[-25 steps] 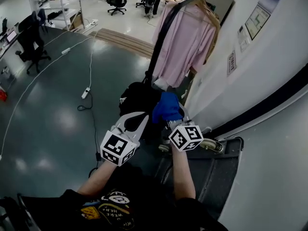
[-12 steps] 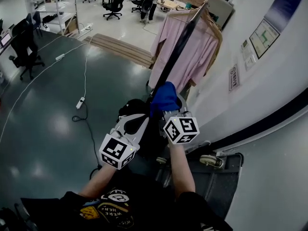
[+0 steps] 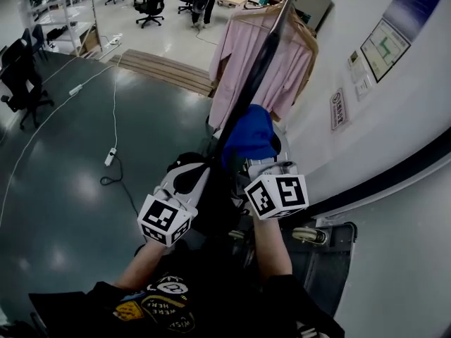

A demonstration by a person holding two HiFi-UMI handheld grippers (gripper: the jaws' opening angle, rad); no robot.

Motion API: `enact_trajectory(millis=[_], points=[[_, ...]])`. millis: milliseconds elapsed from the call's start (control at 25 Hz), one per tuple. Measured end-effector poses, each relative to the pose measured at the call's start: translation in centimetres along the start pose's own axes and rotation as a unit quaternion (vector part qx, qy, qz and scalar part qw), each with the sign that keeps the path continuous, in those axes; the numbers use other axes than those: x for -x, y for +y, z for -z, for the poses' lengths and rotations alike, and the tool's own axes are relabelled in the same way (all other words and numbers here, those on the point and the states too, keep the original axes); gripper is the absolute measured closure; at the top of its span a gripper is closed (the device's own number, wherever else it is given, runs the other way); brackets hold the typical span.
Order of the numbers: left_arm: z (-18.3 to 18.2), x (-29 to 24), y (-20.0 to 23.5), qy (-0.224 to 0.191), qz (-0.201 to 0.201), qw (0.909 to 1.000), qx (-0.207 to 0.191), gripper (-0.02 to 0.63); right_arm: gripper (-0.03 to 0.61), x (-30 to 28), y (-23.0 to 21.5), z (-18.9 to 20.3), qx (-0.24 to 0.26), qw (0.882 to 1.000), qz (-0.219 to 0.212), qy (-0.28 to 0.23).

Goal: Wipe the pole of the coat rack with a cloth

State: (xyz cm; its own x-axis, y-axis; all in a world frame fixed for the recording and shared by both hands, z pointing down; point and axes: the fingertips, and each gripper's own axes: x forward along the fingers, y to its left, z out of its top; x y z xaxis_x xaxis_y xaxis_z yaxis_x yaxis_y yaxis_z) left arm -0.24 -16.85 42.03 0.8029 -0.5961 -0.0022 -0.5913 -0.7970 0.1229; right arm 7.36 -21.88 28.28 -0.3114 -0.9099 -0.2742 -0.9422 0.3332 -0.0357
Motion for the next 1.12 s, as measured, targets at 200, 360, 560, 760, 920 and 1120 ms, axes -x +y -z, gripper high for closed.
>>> enact_trajectory(millis=[200, 360, 560, 760, 920, 1120], points=[[-0.8, -1.2, 0.7, -0.001, -0.017, 0.9998, -0.006, 0.609, 0.535, -4.4, -3.1, -6.3, 0.015, 0.997, 0.019, -0.068], [-1.4, -1.5, 1.2, -0.004, -0.044, 0.9990, -0.004, 0.609, 0.537, -8.7, -7.2, -9.2, 0.014, 0.995, 0.043, -0.085], [-2.9, -1.8, 1.7, -0.011, -0.066, 0.9976, -0.020, 0.609, 0.537, -14.6, -14.4, -9.2, 0.002, 0.994, 0.091, -0.051], [-3.1, -2.5, 1.9, -0.013, -0.079, 0.9964, -0.026, 0.609, 0.540, -14.4, -13.9, -9.4, -0.040, 0.996, 0.052, -0.056], [-3.3, -3.0, 2.1, -0.012, -0.083, 0.9959, -0.034, 0.609, 0.540, -10.1, -8.7, -9.9, -0.051, 0.994, -0.030, -0.089], [-4.0, -3.5, 2.2, -0.024, -0.089, 0.9950, -0.039, 0.609, 0.540, -5.0, -3.0, -7.8, -0.001, 0.993, -0.068, -0.093]])
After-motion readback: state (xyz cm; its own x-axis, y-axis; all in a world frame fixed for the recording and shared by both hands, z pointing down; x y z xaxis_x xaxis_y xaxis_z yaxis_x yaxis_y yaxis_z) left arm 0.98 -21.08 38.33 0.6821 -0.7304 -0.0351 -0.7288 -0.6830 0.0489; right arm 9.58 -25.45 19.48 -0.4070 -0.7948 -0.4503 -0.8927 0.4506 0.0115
